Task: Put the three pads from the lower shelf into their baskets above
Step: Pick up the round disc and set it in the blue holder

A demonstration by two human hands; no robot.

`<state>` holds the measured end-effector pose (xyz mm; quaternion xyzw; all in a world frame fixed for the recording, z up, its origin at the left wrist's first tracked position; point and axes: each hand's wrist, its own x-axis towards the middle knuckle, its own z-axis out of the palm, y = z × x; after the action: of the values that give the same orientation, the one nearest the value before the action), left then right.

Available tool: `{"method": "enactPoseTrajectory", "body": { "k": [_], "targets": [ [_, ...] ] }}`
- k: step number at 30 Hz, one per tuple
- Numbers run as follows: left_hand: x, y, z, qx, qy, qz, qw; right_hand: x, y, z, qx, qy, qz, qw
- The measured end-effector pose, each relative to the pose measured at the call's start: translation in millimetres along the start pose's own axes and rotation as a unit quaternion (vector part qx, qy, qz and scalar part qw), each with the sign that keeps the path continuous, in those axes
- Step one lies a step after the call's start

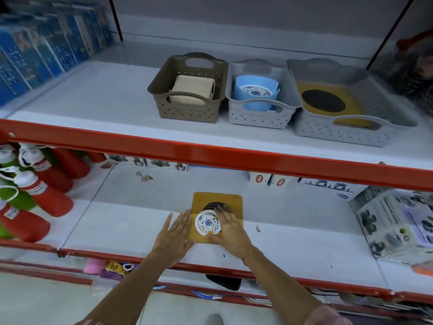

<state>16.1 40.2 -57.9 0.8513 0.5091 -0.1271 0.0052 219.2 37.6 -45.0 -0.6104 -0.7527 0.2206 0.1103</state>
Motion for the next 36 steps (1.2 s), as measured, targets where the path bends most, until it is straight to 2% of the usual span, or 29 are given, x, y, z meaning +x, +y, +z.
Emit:
{"method": "enactPoseTrajectory", "body": {
  "k": [4, 9, 15, 20, 22, 26, 36],
  "targets": [
    [7, -1, 9, -0.009, -0.001, 0.010, 1.000, 12, 3, 11, -0.017, -0.016, -0.002, 1.000],
    [7, -1, 8, -0.003, -0.005, 0.007, 1.000, 10, 5, 14, 0.006, 0.004, -0.003, 1.000],
    [-2, 3, -7, -0.015, -0.002, 0.009, 1.000, -9, -4, 2, 0.066, 0.070, 0.035, 0.995],
    [-25, 4, -31, -0.045, 0.077, 0.026, 0.996, -42, -13, -20, 0.076, 0.123, 0.012, 0.989],
    [-38, 6, -47, -0.078, 0.129, 0.031, 0.988, -58, -21, -32, 0.073, 0.152, -0.002, 0.986],
    [-75, 10, -89, -0.096, 0.260, 0.053, 0.959, -91, -43, -63, 0.075, 0.207, -0.038, 0.975],
    [-109, -3, -180, -0.139, 0.419, 0.125, 0.888, -131, -100, -147, 0.065, 0.300, -0.136, 0.942]
  ]
}}
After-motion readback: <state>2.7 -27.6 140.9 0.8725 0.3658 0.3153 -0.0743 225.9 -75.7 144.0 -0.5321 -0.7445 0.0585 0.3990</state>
